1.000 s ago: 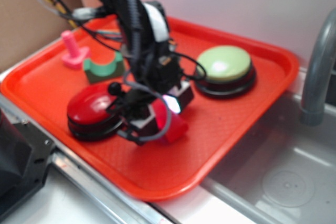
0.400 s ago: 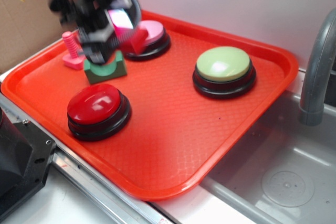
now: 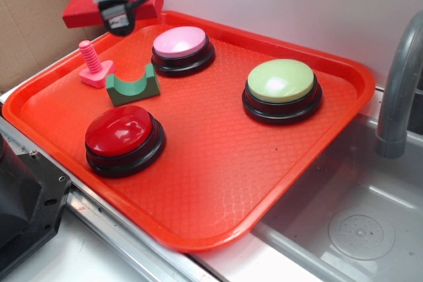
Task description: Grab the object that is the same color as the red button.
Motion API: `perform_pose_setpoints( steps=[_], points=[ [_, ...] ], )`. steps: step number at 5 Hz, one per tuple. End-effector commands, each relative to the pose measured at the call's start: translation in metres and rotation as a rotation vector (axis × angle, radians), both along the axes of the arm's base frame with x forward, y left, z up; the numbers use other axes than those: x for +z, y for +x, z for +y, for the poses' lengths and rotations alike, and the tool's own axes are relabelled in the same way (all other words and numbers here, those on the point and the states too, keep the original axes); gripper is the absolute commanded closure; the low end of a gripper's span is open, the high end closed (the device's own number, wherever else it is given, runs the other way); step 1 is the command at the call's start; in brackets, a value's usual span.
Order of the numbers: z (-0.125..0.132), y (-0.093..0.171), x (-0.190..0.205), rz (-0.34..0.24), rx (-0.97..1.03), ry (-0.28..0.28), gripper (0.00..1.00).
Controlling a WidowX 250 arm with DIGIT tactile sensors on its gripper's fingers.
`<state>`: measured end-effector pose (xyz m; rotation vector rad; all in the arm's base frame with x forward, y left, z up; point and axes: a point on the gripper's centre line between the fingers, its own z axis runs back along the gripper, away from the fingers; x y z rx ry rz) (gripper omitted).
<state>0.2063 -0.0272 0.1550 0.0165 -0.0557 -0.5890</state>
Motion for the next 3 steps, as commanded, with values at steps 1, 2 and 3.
perform_pose_setpoints(
  steps=[1,2,3],
  points=[
    [-0.017,0.015,0.011,-0.009,0.157,-0.035,1.00],
    [-0.026,0.021,0.005,0.000,0.198,-0.061,1.00],
    [-0.027,0.019,0.000,0.006,0.196,-0.020,1.00]
  ],
)
